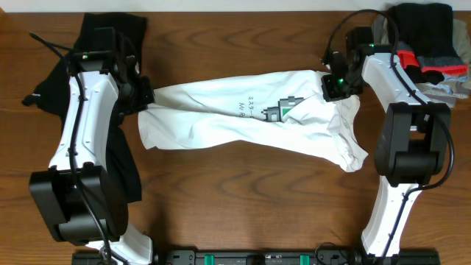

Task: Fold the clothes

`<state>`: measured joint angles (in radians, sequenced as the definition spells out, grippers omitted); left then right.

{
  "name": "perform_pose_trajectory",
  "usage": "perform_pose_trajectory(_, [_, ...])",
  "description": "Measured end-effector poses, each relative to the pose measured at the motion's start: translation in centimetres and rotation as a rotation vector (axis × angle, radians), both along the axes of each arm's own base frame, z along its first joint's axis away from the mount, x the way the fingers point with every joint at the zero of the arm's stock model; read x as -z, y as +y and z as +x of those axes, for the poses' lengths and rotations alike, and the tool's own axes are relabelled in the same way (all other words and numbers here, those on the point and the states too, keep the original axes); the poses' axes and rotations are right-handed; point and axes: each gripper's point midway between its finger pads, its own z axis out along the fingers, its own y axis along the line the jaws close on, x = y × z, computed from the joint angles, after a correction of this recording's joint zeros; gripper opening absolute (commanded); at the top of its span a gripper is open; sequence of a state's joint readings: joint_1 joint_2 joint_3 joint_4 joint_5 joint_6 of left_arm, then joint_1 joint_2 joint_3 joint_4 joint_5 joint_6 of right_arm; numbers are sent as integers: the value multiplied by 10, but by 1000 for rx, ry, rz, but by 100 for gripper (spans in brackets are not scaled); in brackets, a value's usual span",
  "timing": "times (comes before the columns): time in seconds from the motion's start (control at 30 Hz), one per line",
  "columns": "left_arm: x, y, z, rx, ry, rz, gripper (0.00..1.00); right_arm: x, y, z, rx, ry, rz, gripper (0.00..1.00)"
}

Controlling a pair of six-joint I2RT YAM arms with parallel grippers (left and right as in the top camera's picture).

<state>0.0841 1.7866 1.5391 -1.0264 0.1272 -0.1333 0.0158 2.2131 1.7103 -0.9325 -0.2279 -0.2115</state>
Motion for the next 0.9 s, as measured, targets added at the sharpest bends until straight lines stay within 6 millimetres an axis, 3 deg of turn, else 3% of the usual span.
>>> perform_pose_trajectory(0.13, [-5,1,7,1,-29,3,6,-21,-1,3,5,10,2,1])
perform_pose_trajectory(0.23, [-25,2,21,4,-91,9,6,-53,-6,17,20,-33,6,1])
perform_pose_trajectory(0.4, [-74,4,49,15,-237,25,6,-142,-29,34,74,-173,8,1])
perform_pose_trajectory(0.5, [-91,5,55,26,-283,34,6,-199,-46,33,111,-280,3,1])
perform_pose_trajectory(0.63, [-100,5,53,28,-302,37,6,-255,-65,22,154,-391,-7,1])
perform_pose_trajectory(0.73, [-100,4,47,31,-285,36,6,-275,-76,11,178,-421,-5,1])
perform_pose_trajectory(0.9, [-97,4,42,32,-261,34,6,-271,-83,-5,201,-364,13,1])
